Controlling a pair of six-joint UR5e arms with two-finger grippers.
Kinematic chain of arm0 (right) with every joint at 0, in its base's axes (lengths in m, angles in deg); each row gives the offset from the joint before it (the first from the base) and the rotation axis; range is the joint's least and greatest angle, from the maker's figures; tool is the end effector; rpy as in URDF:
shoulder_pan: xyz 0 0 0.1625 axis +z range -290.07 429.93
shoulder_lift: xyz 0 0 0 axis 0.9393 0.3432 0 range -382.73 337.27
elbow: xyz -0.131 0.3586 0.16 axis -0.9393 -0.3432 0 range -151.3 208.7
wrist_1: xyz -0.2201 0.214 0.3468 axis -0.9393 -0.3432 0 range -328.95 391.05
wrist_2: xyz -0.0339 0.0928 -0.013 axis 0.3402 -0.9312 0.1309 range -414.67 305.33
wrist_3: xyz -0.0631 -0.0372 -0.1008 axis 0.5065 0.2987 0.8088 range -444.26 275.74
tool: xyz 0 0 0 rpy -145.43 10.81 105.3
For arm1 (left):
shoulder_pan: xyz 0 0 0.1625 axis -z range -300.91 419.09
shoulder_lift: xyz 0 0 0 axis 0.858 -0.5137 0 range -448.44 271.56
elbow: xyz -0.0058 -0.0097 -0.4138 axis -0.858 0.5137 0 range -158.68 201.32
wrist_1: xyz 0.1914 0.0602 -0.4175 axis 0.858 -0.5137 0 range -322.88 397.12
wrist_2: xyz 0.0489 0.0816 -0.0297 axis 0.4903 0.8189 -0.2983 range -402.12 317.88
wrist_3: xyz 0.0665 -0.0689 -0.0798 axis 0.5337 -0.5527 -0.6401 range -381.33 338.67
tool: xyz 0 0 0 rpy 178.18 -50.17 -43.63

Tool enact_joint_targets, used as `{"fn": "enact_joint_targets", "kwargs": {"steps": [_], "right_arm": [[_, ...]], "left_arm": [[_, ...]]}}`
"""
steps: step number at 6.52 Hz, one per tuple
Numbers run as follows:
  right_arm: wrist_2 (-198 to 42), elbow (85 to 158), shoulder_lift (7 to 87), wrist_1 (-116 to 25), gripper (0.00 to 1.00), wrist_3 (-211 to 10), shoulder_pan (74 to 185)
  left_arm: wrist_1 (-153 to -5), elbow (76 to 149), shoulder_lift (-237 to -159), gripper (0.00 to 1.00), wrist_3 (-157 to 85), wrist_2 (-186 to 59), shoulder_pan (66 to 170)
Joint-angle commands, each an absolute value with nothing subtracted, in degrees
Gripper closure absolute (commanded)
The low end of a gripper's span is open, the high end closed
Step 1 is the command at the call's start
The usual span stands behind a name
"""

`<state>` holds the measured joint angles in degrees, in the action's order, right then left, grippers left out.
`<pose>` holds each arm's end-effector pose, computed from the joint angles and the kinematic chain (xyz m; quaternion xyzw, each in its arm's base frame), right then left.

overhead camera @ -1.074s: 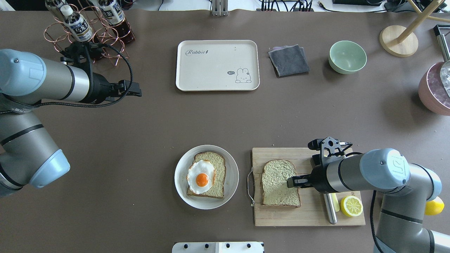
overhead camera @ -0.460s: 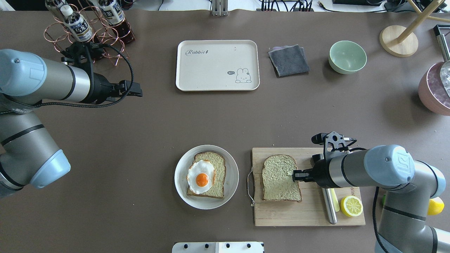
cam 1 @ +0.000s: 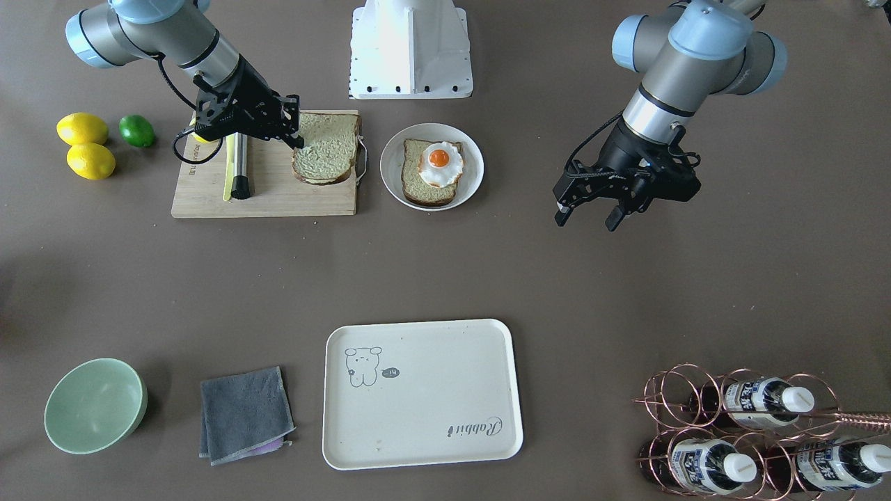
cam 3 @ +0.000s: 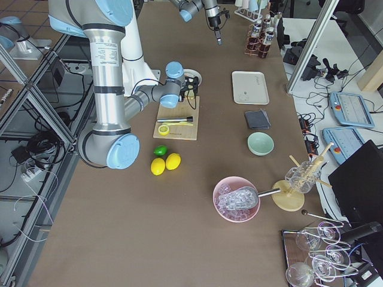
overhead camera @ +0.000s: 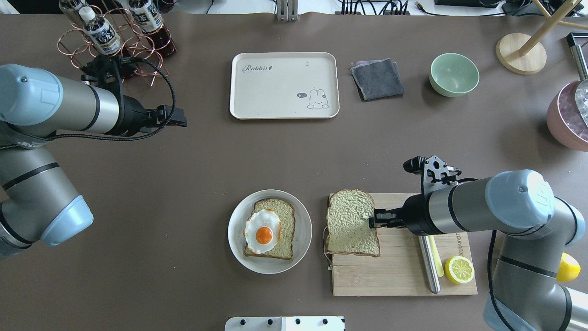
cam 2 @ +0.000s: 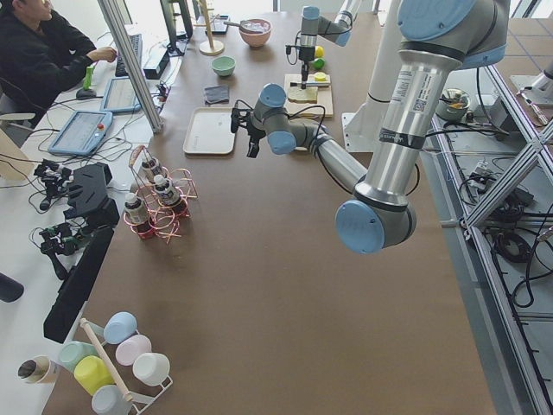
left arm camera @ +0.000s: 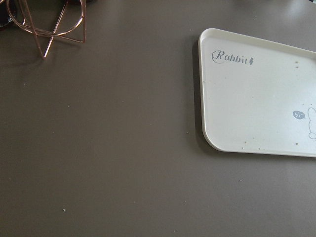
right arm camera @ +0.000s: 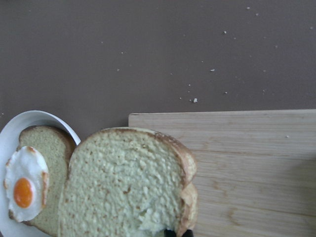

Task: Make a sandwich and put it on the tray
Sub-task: 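Lift the bread slice and carry it over the egg toast on the plate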

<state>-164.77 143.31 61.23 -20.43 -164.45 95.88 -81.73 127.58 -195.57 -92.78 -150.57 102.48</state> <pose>-0.4729 -0.3308 0.2965 0.0349 -0.5760 0.0157 0.8165 0.4031 -0.5102 0.2809 0.1448 0.5080 -0.1009 0.8431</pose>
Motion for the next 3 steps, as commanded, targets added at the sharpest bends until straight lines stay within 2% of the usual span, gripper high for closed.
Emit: {"fn": "enact_joint_targets", "kwargs": {"steps": [1,3], "right_arm": [[-165.0,140.2,54.1,-21.1,1.00,-164.7,96.0],[-159.9,138.1,44.0,-32.2,1.00,-164.7,92.6]], "left_arm": [[-81.9,127.0,-195.6,0.03,-92.8,-150.6,102.4],[-82.0,126.4,-195.6,0.03,-92.8,-150.6,101.8]]}}
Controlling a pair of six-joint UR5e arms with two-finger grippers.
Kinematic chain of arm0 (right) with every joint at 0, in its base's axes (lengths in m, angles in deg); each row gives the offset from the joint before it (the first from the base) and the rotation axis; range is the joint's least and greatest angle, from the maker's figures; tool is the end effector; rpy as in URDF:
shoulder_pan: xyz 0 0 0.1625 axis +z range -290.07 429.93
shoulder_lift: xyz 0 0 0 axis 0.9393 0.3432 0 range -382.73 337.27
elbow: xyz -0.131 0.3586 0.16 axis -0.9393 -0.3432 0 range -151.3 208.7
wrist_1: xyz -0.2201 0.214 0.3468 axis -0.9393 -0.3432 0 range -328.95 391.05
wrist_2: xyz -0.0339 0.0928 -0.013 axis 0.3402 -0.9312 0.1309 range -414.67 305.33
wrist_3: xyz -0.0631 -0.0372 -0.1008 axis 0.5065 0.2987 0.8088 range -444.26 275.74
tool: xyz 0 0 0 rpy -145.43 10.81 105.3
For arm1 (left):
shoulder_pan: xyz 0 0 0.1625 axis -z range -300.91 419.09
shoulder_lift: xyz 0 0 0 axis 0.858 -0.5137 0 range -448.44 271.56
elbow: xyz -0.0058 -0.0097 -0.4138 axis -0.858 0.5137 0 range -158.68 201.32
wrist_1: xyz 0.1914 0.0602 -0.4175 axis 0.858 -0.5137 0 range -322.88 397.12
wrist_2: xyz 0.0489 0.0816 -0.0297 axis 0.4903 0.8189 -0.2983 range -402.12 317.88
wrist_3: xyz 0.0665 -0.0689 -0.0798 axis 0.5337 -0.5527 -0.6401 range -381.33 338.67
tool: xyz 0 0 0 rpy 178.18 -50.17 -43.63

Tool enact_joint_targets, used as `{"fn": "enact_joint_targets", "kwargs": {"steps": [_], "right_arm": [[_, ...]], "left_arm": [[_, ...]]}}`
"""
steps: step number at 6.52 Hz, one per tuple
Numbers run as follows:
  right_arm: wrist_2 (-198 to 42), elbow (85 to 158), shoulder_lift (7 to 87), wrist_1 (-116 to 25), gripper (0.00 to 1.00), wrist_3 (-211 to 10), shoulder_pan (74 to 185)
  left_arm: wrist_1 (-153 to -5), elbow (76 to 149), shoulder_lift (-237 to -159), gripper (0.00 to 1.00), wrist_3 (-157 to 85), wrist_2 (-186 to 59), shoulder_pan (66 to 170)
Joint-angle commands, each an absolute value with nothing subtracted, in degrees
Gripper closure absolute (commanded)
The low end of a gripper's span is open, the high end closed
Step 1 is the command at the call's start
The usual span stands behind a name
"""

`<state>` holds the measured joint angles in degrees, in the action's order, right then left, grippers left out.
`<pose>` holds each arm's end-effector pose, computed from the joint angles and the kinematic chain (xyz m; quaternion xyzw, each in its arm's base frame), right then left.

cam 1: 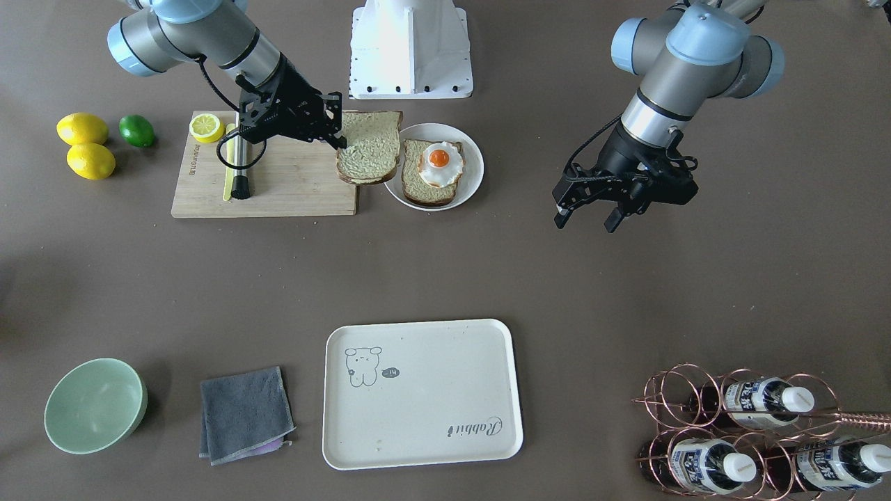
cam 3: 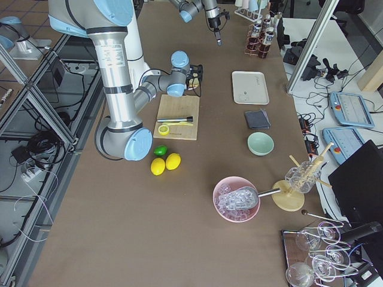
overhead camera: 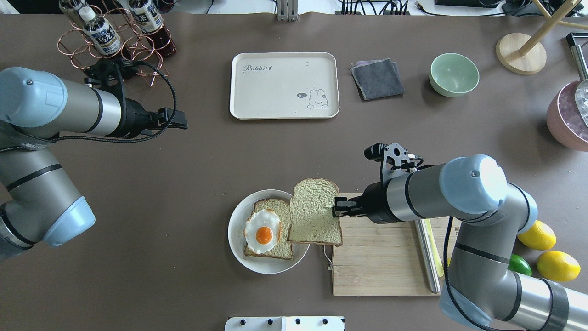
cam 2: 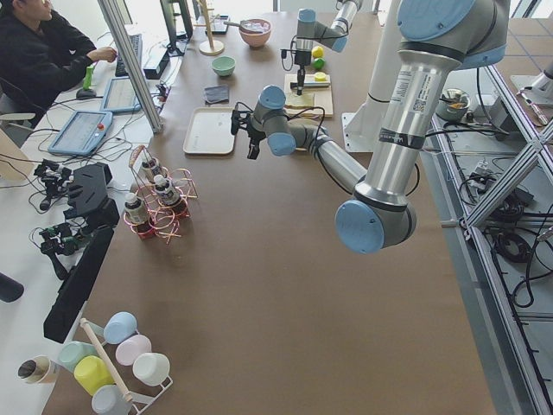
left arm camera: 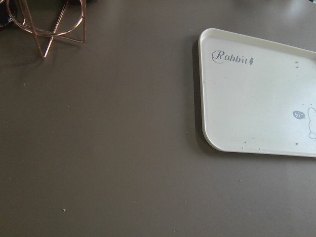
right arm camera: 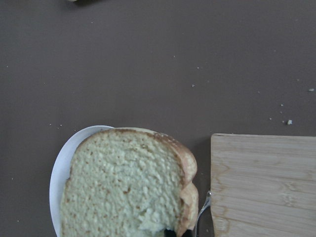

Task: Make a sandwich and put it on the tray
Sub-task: 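Lift the bread slice and carry it over the egg toast on the plate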

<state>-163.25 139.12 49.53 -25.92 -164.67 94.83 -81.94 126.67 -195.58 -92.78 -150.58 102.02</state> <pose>-0.5219 -0.3454 0.2265 0.0450 -0.5875 0.0138 0.8078 0.4103 -0.5099 0.2885 0.1396 0.5045 -0.0989 0.8463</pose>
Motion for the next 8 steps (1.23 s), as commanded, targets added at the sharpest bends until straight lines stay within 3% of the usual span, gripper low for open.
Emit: {"fn": "enact_joint_targets", "kwargs": {"steps": [1,3,6,7,8], "right_arm": [[-156.7,136.3,41.5,-33.3,1.00,-164.8,90.4],[-154.4,130.2,37.3,-32.8,1.00,-164.7,89.2],[-154.2,127.3,36.9,-32.3,1.00,-164.3,88.7],[-154.2,127.4,36.9,-32.3,0.79,-164.4,88.5],[-154.1,127.9,36.9,-32.2,0.01,-164.8,88.1]], "left_arm": [[-82.0,126.3,-195.6,0.03,-92.8,-150.6,101.8],[-82.1,125.6,-195.8,0.03,-92.8,-150.6,101.7],[-84.2,123.3,-196.2,0.03,-92.7,-149.8,101.5],[-84.2,123.3,-196.2,0.03,-92.8,-149.8,101.5],[-84.2,123.3,-196.2,0.03,-92.8,-149.8,101.5]]}}
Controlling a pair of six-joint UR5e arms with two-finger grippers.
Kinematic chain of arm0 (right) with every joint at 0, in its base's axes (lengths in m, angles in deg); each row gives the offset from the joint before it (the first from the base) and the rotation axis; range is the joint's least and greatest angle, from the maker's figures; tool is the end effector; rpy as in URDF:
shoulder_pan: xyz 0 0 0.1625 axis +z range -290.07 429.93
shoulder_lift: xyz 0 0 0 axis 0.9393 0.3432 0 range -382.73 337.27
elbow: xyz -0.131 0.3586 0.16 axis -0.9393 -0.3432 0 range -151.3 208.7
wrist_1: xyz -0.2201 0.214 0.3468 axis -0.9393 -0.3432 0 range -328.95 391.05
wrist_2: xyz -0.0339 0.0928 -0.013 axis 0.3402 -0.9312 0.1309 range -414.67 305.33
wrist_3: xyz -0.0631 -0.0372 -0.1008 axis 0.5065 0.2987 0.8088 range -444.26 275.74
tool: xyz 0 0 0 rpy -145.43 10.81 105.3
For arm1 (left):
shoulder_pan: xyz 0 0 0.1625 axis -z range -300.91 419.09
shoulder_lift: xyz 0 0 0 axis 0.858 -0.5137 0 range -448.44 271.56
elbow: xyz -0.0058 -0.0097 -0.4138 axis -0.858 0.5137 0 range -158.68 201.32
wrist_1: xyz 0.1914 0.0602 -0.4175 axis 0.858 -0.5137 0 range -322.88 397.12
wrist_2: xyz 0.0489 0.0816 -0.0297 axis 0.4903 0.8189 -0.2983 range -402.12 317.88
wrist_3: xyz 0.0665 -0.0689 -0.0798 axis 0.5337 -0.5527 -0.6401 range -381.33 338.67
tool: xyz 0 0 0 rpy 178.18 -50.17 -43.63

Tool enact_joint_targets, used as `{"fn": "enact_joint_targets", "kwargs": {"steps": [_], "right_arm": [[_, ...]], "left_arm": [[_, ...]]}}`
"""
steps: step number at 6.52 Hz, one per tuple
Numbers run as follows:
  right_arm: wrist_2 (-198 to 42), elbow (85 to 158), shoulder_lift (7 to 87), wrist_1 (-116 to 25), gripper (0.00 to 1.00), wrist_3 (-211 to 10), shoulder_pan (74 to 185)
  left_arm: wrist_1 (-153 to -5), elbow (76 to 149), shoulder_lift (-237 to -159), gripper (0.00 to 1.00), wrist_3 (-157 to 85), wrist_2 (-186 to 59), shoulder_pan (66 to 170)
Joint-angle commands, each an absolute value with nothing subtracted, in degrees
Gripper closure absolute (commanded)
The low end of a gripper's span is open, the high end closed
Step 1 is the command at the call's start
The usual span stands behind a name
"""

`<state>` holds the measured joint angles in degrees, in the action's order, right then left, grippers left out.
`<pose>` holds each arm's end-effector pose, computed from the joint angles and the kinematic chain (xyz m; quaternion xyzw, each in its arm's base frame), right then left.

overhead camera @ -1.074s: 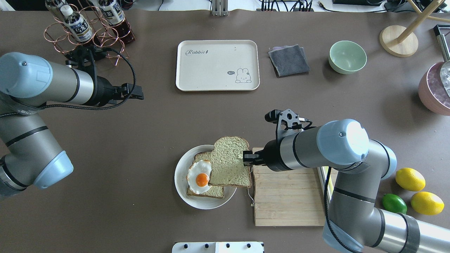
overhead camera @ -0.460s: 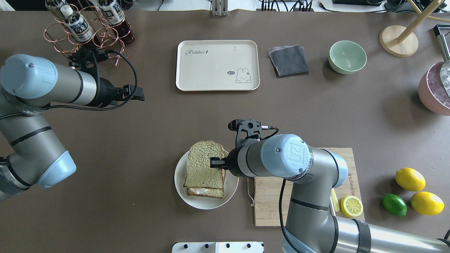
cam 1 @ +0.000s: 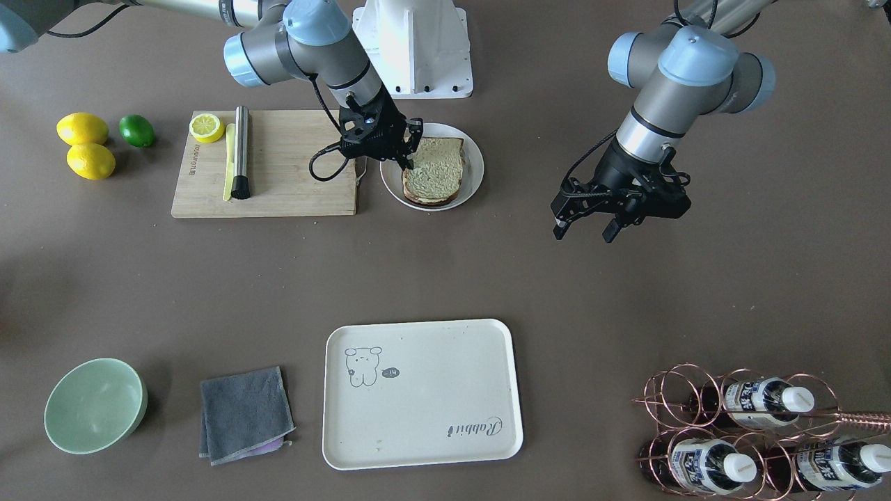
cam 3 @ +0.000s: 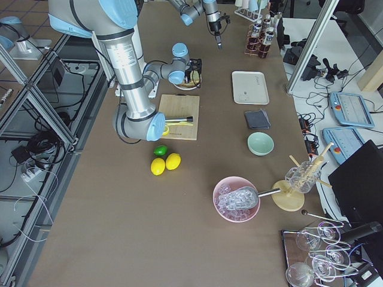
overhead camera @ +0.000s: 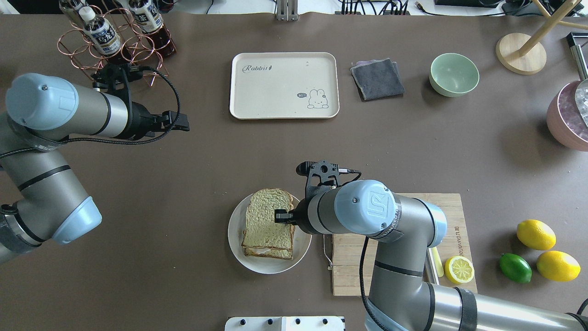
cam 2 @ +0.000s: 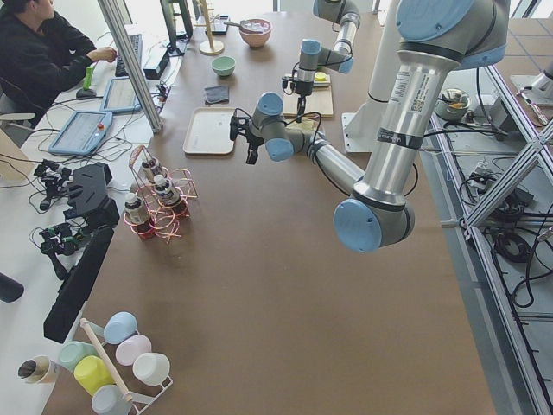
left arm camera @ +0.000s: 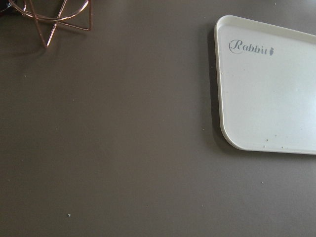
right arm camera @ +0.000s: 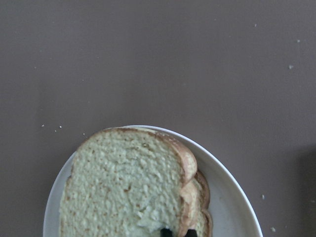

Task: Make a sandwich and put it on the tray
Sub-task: 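Lift the bread slice and carry it over the egg toast on the plate, then lower the bread onto the egg toast and open the right gripper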

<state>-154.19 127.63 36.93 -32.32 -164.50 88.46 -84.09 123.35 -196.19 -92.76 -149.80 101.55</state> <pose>-0.6330 -0.3310 0.1982 0.0650 -0.5426 0.0190 0.8372 0.4250 -0.5183 0.3069 0.1405 0.4992 -0.1000 0.8492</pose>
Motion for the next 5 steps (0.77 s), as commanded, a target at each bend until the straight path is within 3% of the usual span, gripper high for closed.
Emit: {"fn": "enact_joint_targets", "kwargs": {"steps": [1,5], "right_arm": [[-154.2,128.5,36.8,-32.3,0.00,-166.8,88.0],[-161.2,134.2,38.5,-33.2,0.00,-166.7,95.6]], "left_arm": [[-84.2,123.3,-196.3,0.03,-92.8,-149.8,101.5],[-85.9,124.1,-196.9,0.03,-96.8,-147.5,97.6]]}}
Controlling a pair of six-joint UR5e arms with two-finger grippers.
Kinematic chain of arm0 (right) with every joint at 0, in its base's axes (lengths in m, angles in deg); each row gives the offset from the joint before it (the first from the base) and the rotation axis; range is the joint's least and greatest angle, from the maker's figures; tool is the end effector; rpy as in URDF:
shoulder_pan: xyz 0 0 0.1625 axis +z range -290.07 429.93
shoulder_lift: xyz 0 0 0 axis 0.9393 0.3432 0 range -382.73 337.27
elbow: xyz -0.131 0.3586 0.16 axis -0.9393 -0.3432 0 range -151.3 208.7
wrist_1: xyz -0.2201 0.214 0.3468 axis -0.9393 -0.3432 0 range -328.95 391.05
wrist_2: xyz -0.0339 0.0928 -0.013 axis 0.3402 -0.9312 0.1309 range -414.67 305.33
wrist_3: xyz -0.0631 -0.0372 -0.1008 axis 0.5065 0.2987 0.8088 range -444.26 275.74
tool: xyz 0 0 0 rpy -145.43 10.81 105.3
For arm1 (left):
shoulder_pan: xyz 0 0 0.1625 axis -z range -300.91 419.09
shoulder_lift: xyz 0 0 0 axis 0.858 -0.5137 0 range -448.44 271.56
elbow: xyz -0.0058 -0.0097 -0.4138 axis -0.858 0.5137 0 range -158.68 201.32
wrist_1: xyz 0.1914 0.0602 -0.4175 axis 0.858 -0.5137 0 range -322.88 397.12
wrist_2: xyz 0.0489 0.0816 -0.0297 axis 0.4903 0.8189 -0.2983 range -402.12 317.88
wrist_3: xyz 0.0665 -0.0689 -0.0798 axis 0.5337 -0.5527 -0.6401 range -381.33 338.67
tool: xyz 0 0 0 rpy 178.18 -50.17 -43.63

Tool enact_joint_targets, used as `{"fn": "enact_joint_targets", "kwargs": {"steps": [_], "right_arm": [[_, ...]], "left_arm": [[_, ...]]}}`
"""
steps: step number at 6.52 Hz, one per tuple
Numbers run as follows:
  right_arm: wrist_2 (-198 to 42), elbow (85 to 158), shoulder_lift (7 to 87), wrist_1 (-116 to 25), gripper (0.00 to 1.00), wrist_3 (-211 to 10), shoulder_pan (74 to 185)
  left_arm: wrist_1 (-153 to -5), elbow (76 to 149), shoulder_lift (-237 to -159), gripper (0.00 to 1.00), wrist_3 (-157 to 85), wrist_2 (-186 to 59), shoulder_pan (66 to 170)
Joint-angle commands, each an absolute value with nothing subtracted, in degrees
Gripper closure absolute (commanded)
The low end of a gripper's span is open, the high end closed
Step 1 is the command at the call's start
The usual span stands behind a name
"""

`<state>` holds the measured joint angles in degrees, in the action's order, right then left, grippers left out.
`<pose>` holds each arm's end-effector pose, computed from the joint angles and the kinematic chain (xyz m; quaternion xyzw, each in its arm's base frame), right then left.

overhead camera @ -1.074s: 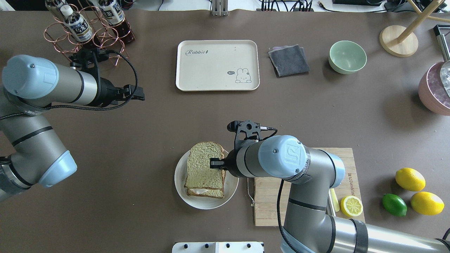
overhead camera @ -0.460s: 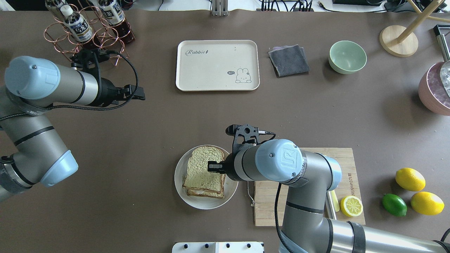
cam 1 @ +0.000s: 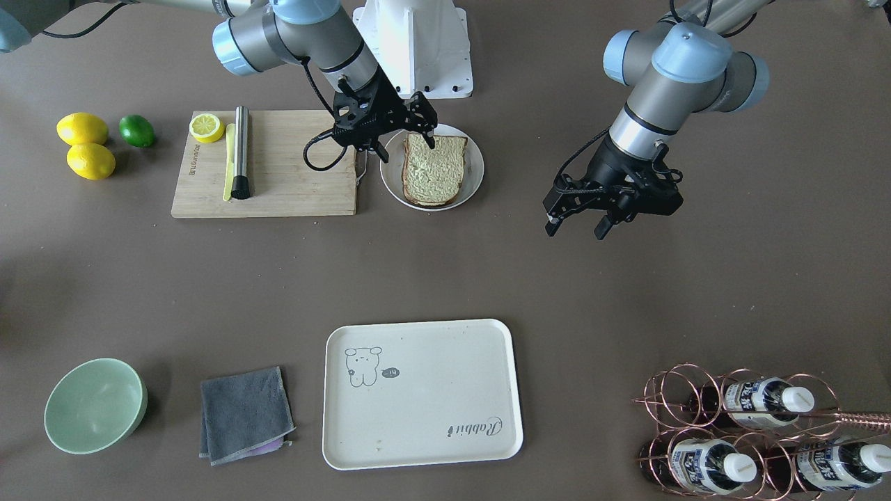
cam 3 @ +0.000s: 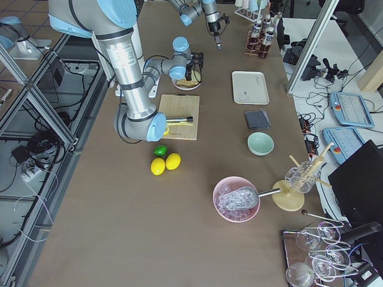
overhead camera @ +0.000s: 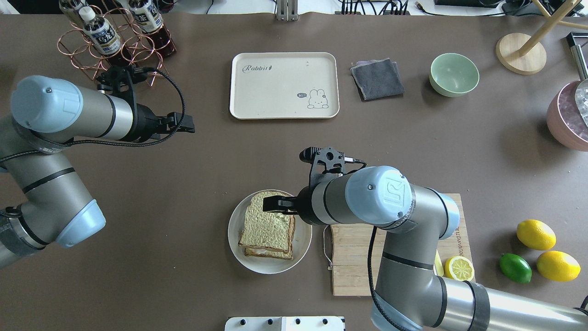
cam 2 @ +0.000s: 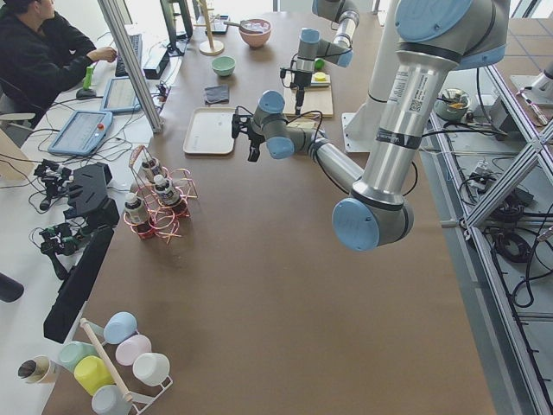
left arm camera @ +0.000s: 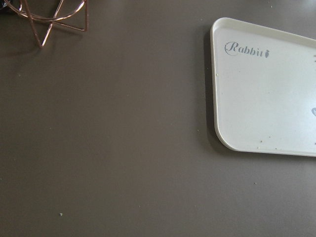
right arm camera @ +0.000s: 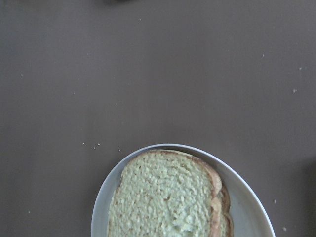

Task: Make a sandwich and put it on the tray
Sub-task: 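Lower the bread onto the egg toast and open the right gripper, then move the left gripper to the plate edge while the right arm withdraws toward the tray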

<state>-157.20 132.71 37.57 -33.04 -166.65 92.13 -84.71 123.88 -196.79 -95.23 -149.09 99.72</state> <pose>-0.5843 -0.3532 0.1645 0.0594 -0.5714 0.0419 0.8174 0.4397 -0.5051 0.2936 0.1337 0.5128 -0.1044 0.8416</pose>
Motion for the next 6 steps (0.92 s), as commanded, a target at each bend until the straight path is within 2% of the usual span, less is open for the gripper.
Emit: {"fn": "enact_joint_targets", "kwargs": {"steps": [1,2,5,6], "right_arm": [[-166.7,134.8,39.3,-33.2,0.00,-166.5,100.6],[-171.1,134.8,40.2,-33.1,0.00,-166.1,104.6],[-174.9,134.6,41.1,-33.2,0.00,-165.7,111.3],[-174.8,134.4,41.1,-33.2,0.00,-165.7,112.3]], "left_arm": [[-87.8,124.2,-196.6,0.03,-98.4,-145.2,94.5],[-88.0,124.3,-196.8,0.04,-99.5,-145.0,92.6],[-88.6,125.3,-196.5,0.25,-99.8,-138.6,83.7],[-89.3,125.0,-196.4,0.27,-99.9,-134.5,79.2]]}}
